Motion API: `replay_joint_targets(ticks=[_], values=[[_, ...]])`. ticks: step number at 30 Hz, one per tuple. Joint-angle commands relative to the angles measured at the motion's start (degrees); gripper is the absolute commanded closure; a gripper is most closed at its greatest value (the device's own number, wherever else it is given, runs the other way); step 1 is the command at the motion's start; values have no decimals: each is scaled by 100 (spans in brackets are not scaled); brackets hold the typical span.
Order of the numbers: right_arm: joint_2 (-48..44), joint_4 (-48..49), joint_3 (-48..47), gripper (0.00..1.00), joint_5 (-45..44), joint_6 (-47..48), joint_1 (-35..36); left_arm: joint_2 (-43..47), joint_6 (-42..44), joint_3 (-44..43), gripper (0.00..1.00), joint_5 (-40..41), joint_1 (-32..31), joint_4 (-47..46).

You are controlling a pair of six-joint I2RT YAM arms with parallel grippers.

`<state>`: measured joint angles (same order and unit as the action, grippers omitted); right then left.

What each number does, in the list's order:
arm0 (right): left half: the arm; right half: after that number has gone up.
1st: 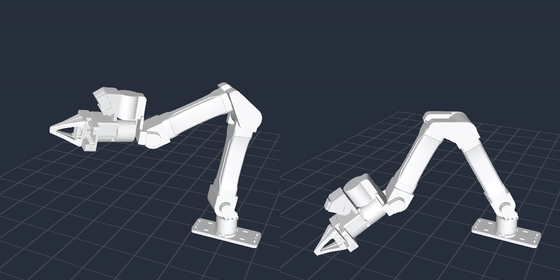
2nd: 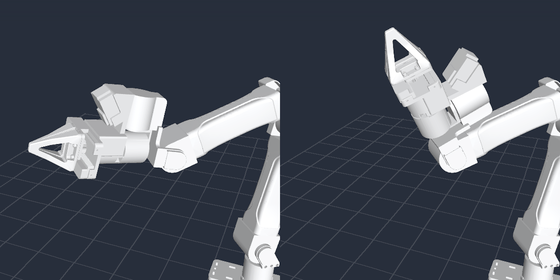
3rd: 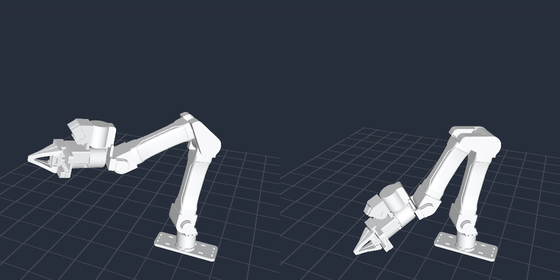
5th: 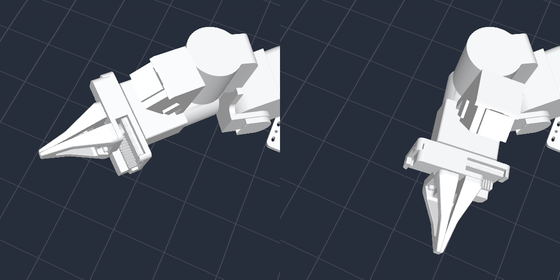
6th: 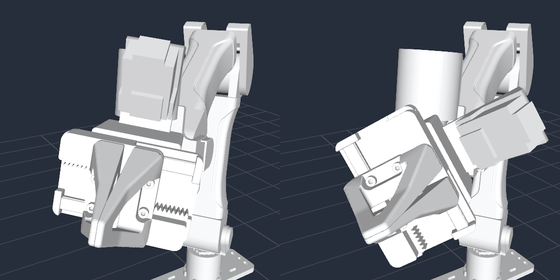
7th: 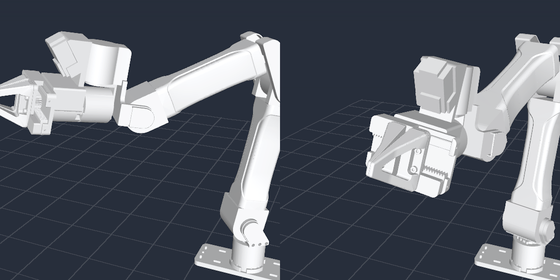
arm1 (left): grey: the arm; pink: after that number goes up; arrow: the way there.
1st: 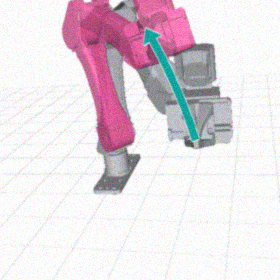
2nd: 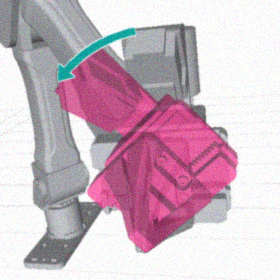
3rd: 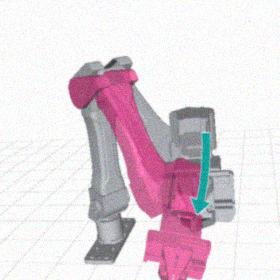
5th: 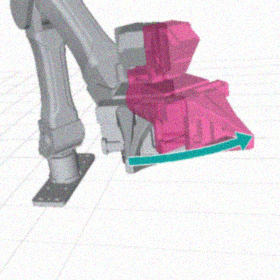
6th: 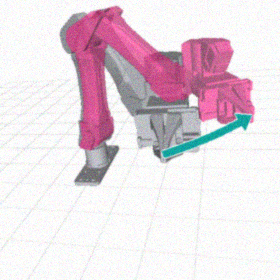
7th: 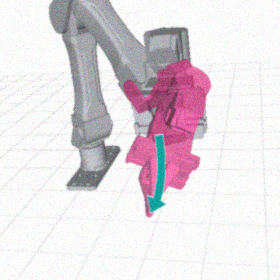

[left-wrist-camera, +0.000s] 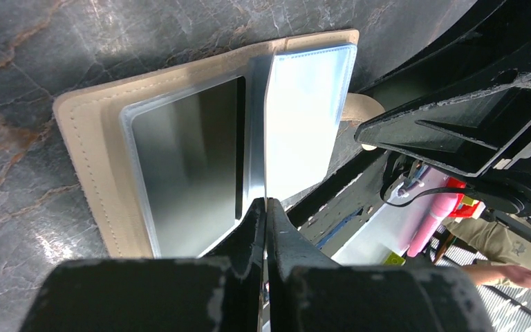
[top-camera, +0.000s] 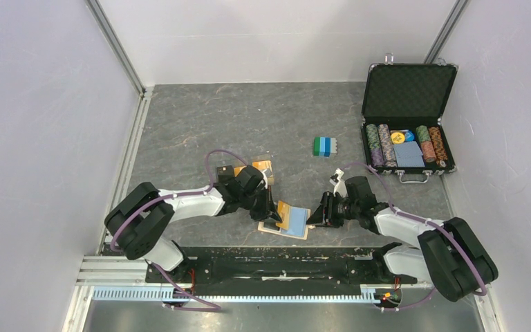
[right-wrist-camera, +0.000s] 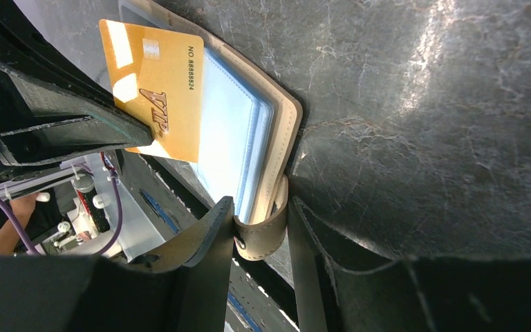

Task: Put the credit cards into the card holder
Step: Insert the credit card into the card holder.

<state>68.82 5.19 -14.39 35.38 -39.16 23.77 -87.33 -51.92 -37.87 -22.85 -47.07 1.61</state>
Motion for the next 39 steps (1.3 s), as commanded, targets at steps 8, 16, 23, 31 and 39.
replay_joint_targets(ticks=[8, 16, 23, 31, 39], values=[[141, -151, -104, 63, -135, 206, 18, -31, 550, -199, 98, -143, -48, 316], [137, -151, -113, 64, -131, 207, 14, 7, 413, -223, 98, -302, -48, 533], [137, -150, -131, 64, -136, 216, 13, -286, 359, -366, 98, -492, -96, 527], [161, -106, -125, 64, -117, 220, 15, -676, 376, -561, 98, -605, -162, 477], [176, -102, -106, 64, -127, 235, 14, -963, 499, -854, 92, -648, -266, 706]])
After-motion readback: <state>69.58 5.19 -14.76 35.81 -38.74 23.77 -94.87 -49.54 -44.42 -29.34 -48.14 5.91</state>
